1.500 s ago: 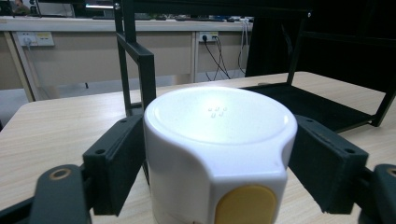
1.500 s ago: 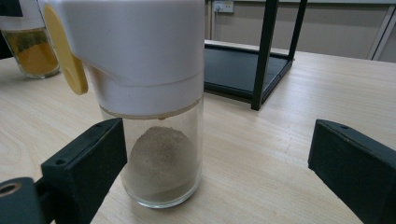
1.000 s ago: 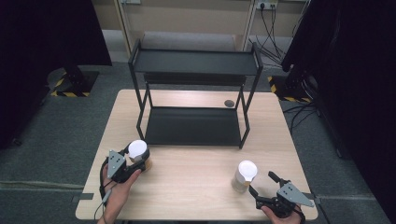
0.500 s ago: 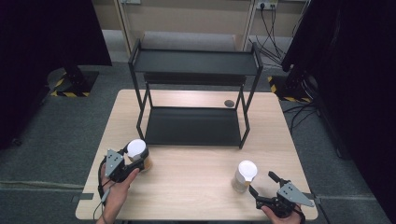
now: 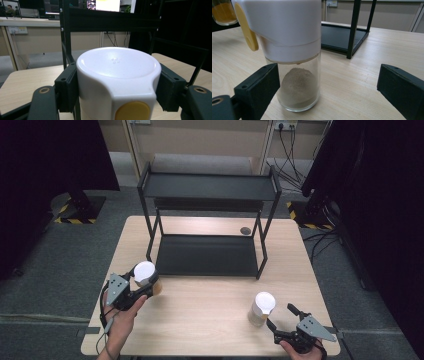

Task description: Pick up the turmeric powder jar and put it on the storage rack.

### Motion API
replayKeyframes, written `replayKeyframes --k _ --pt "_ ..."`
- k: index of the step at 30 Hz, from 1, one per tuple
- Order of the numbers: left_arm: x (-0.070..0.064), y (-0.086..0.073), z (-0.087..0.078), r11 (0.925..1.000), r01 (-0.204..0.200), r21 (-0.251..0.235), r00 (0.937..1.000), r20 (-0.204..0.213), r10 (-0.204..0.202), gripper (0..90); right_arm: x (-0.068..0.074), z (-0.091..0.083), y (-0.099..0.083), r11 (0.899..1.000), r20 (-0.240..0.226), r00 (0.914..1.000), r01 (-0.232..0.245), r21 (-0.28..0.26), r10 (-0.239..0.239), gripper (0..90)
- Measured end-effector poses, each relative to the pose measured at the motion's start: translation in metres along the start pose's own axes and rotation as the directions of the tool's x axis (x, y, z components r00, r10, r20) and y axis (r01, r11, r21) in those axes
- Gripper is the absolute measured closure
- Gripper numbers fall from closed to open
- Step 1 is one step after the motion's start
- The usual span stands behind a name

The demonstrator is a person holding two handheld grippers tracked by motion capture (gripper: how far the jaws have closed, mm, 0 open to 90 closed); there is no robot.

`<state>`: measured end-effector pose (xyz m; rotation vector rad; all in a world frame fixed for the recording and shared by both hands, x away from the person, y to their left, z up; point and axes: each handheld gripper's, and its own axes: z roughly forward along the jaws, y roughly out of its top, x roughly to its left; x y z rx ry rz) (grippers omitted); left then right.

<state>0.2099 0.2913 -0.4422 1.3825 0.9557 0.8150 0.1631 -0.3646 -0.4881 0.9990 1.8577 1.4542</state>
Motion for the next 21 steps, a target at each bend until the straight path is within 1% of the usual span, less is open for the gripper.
replayKeyframes --k 2,3,5,6,7,12,18,20,21 --pt "-0.001 0.006 0.0 1.0 -0.003 -0.007 1.0 0.001 0.003 30.4 0.0 0.0 0.0 1.0 0.0 1.0 0.0 0.001 0.0 4.6" --pt "-0.001 0.006 0.0 1.0 -0.003 -0.007 1.0 0.001 0.003 30.4 0.0 0.0 0.0 1.0 0.0 1.0 0.0 0.001 0.0 4.6" --pt "-0.002 0.013 0.001 0.9999 -0.01 -0.012 0.9999 0.003 0.01 30.4 0.0 0.0 0.0 1.0 -0.001 1.0 0.0 0.002 0.0 4.6" --pt "-0.002 0.013 0.001 0.9999 -0.01 -0.012 0.9999 0.003 0.01 30.4 0.0 0.0 0.0 1.0 -0.001 1.0 0.0 0.002 0.0 4.6" --pt "-0.002 0.017 0.002 0.9998 -0.018 -0.012 0.9998 0.007 0.018 30.4 0.0 0.0 0.0 1.0 -0.001 1.0 0.0 0.001 0.0 4.6" --pt "-0.003 0.024 0.005 0.9997 -0.02 -0.011 0.9997 0.013 0.02 30.4 0.0 0.0 0.0 1.0 0.0 1.0 0.003 0.002 -0.003 4.7" --pt "-0.004 0.035 0.009 0.9994 -0.024 -0.023 0.9994 0.023 0.025 30.4 0.0 0.0 0.0 1.0 0.0 1.0 0.003 0.001 -0.003 4.7" --pt "-0.006 0.041 0.012 0.9996 -0.018 -0.022 0.9995 0.026 0.019 30.4 0.0 0.0 0.0 1.0 -0.001 1.0 0.002 0.003 -0.002 4.6" --pt "-0.006 0.041 0.012 0.9996 -0.018 -0.022 0.9995 0.026 0.019 30.4 0.0 0.0 0.0 1.0 -0.001 1.0 0.002 0.003 -0.002 4.6"
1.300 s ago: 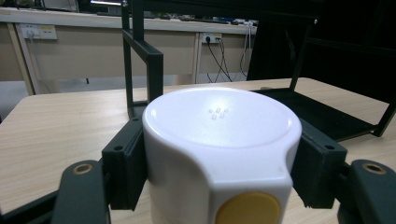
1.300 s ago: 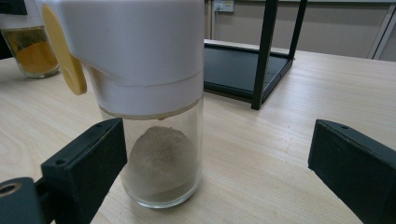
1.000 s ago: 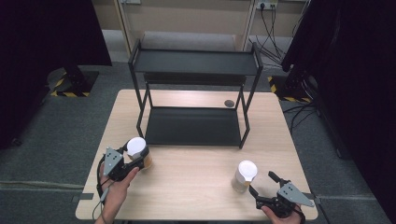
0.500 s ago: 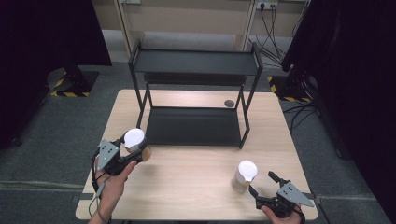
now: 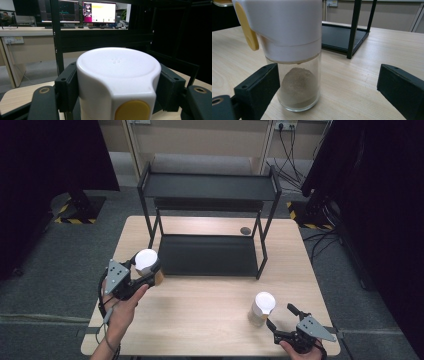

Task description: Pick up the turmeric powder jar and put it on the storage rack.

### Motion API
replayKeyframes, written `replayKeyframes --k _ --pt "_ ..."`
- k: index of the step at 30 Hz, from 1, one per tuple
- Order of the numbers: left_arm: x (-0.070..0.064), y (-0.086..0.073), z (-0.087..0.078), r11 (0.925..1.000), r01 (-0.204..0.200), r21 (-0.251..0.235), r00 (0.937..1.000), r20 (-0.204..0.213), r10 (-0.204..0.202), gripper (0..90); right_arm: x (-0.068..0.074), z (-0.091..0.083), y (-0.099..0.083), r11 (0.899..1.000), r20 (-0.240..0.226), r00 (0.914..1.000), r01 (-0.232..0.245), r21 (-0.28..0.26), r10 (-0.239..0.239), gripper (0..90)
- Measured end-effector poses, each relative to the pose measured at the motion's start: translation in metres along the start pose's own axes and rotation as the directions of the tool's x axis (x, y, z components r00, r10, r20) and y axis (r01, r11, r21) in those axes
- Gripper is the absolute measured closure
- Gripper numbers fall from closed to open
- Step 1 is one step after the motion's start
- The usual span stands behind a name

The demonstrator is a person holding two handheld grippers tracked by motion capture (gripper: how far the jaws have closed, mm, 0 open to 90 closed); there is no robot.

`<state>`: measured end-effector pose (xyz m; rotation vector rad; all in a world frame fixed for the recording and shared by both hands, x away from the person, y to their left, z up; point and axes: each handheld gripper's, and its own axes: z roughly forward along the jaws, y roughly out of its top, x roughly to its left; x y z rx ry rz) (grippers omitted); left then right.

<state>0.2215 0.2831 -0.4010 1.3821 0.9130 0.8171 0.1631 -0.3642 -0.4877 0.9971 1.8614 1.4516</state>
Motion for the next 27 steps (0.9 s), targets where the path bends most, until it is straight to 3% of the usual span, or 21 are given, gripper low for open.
replayKeyframes --k 27 --pt "-0.005 0.036 0.018 0.9988 -0.016 -0.047 0.9995 0.025 0.017 30.4 0.0 0.0 0.0 1.0 0.0 1.0 0.003 -0.001 -0.003 4.7"
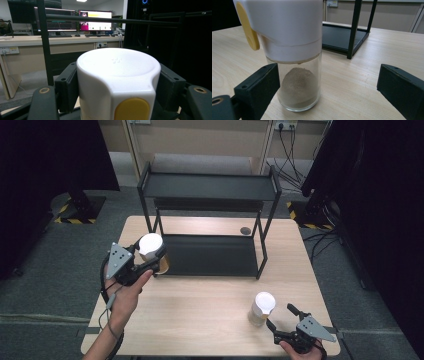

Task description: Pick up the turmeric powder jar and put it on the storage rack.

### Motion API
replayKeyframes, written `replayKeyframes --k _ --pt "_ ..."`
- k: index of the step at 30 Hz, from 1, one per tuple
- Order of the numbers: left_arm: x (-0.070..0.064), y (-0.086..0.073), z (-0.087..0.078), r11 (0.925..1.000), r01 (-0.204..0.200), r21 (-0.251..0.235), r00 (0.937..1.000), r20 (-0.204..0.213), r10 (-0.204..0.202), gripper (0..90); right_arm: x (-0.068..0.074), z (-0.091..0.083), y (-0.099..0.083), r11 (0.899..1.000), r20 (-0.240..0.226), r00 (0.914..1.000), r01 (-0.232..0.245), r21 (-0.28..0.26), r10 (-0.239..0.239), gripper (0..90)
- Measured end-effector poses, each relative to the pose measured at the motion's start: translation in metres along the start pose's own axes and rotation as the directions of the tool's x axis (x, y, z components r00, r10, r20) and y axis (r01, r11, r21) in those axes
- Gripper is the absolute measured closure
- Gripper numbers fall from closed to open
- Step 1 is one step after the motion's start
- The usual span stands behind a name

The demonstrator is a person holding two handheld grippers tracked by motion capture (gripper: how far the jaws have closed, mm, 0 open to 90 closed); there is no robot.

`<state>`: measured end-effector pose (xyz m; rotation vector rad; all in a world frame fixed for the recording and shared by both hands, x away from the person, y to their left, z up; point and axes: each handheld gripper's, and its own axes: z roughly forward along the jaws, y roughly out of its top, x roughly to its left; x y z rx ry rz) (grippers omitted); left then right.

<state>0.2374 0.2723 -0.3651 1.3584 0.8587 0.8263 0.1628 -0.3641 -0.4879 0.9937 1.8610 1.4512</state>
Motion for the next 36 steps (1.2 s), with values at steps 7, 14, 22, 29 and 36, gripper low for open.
replayKeyframes --k 7,14,22,29,36 --pt "0.001 0.01 0.004 1.0 -0.007 -0.001 1.0 0.001 0.007 30.4 0.0 0.0 0.0 1.0 -0.001 1.0 -0.001 0.001 0.001 4.7" --pt "0.002 0.017 0.008 1.0 -0.004 -0.006 1.0 -0.002 0.004 30.5 0.0 0.0 0.0 1.0 0.0 1.0 -0.002 0.002 0.002 4.7" --pt "0.004 0.022 0.011 1.0 -0.002 -0.004 1.0 -0.006 0.002 30.4 0.0 0.0 0.0 1.0 0.002 1.0 -0.004 0.002 0.004 4.7" --pt "0.005 0.026 0.014 1.0 -0.006 -0.003 0.9999 -0.009 0.006 30.5 0.0 0.0 0.0 1.0 0.002 1.0 -0.005 0.001 0.005 4.7" --pt "0.007 0.032 0.018 1.0 0.0 -0.001 1.0 -0.009 0.0 30.5 -0.001 0.0 0.0 1.0 0.002 1.0 -0.009 -0.003 0.009 4.7"
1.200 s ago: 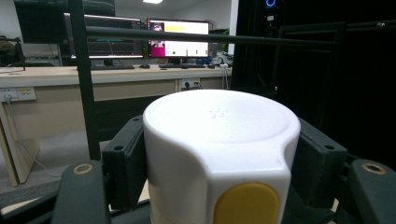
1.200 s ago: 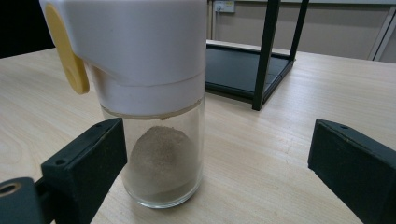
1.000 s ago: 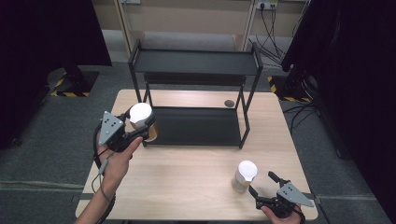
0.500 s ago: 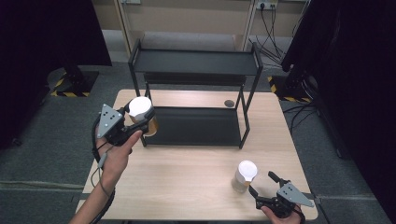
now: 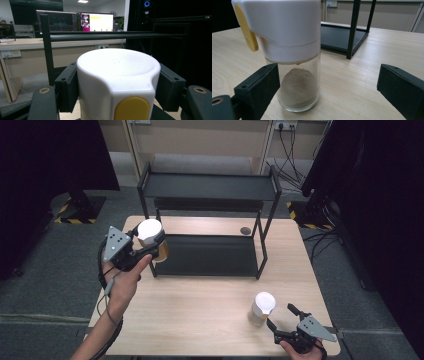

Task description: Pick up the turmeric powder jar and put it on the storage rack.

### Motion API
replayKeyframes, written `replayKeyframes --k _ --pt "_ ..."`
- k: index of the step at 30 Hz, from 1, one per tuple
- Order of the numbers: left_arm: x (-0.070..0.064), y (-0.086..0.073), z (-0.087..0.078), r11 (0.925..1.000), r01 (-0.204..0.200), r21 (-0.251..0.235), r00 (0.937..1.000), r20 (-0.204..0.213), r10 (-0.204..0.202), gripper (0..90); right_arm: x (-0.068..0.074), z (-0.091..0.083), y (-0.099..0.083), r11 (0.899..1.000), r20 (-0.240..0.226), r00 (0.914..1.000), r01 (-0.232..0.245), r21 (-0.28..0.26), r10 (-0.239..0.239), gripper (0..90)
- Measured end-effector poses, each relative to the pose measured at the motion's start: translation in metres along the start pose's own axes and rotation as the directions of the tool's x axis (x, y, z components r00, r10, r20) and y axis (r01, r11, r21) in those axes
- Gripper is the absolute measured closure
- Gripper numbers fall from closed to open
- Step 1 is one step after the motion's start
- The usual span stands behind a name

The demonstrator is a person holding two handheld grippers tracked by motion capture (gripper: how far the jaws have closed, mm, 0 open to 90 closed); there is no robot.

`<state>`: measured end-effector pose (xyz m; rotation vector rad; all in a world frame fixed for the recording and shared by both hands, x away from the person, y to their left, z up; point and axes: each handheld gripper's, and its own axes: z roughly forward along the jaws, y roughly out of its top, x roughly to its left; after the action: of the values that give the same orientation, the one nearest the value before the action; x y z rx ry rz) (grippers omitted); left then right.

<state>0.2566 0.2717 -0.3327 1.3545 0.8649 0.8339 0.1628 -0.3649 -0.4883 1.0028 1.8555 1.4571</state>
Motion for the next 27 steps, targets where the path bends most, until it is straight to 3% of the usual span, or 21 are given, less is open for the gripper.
replayKeyframes --k 27 --pt "0.006 0.031 0.019 0.9999 0.002 -0.01 1.0 -0.001 -0.002 30.5 0.0 0.0 0.0 1.0 -0.002 1.0 0.003 0.0 -0.003 4.7"
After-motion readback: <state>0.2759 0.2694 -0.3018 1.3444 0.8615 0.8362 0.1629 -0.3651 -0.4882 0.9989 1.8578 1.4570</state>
